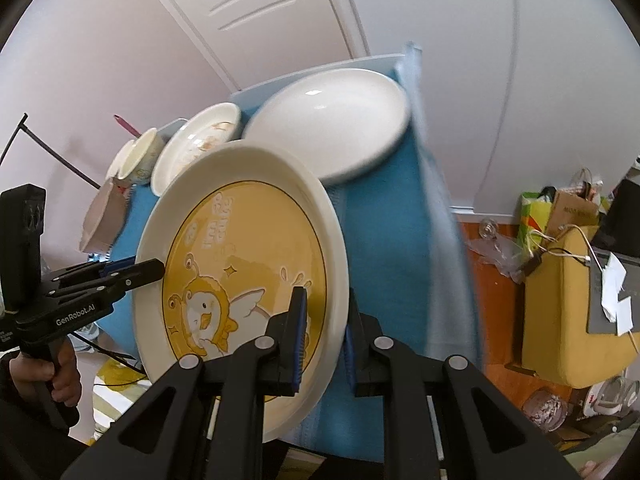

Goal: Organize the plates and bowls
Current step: 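Lift the yellow plate and set it down on the cloth with the right tool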

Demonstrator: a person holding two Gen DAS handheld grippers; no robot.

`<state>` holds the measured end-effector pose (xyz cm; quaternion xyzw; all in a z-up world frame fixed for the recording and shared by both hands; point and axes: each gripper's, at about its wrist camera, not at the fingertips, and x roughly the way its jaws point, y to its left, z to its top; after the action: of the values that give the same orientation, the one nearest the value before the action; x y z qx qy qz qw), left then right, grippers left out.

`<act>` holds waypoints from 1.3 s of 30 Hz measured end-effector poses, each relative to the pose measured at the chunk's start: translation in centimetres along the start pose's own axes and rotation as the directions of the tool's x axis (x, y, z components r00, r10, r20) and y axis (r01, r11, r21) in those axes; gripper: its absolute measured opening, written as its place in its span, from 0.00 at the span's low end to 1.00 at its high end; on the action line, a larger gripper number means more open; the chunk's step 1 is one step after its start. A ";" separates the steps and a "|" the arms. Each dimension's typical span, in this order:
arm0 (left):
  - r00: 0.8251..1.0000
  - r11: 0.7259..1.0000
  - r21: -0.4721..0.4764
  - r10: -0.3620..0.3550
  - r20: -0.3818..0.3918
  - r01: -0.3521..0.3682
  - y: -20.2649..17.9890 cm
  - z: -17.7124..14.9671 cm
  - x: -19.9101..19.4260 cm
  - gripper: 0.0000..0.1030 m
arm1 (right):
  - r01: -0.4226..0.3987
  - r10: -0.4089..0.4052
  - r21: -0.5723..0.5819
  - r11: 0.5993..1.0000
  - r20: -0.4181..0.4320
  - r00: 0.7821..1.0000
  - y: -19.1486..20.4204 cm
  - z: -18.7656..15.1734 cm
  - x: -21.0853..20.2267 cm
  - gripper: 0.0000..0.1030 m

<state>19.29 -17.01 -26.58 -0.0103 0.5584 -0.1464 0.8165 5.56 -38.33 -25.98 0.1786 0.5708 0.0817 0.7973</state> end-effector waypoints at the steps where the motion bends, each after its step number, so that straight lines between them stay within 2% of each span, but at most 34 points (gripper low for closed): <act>1: 1.000 1.000 -0.007 0.005 0.004 -0.005 1.0 0.0 -0.5 0.19 | -0.007 0.007 -0.005 1.000 0.000 1.000 1.0 0.2 0.3 0.15; 12: 0.997 0.994 -0.086 0.073 -0.001 -0.073 12.8 -2.4 -4.3 0.19 | -0.084 0.081 -0.061 0.995 -0.050 0.995 11.4 1.5 5.9 0.15; 17: 0.996 0.989 -0.117 0.089 -0.019 -0.091 17.2 -3.4 -4.4 0.19 | -0.101 0.094 -0.080 0.992 -0.086 0.992 14.9 1.8 8.9 0.15; 21: 0.994 0.988 -0.118 0.095 -0.048 -0.100 20.0 -4.2 -3.4 0.19 | -0.085 0.075 -0.090 0.992 -0.115 0.991 17.2 1.6 11.2 0.15; 25: 0.994 0.986 -0.143 0.080 -0.074 -0.090 22.0 -4.4 -1.8 0.19 | -0.069 0.057 -0.085 0.994 -0.137 0.989 18.2 1.0 12.9 0.15; 36: 0.996 0.991 -0.113 0.059 -0.064 -0.066 22.1 -4.4 -1.5 0.18 | -0.046 0.037 -0.067 0.997 -0.124 0.992 17.4 0.2 13.5 0.15; 39: 0.996 0.992 -0.107 0.058 -0.064 -0.065 22.3 -4.4 -1.6 0.18 | -0.031 0.021 -0.077 0.997 -0.123 0.992 18.4 0.5 13.8 0.15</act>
<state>19.77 5.38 -30.83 -0.0334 0.5902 -0.0907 0.8015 12.02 -16.81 -30.98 0.1492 0.6124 0.1253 0.7662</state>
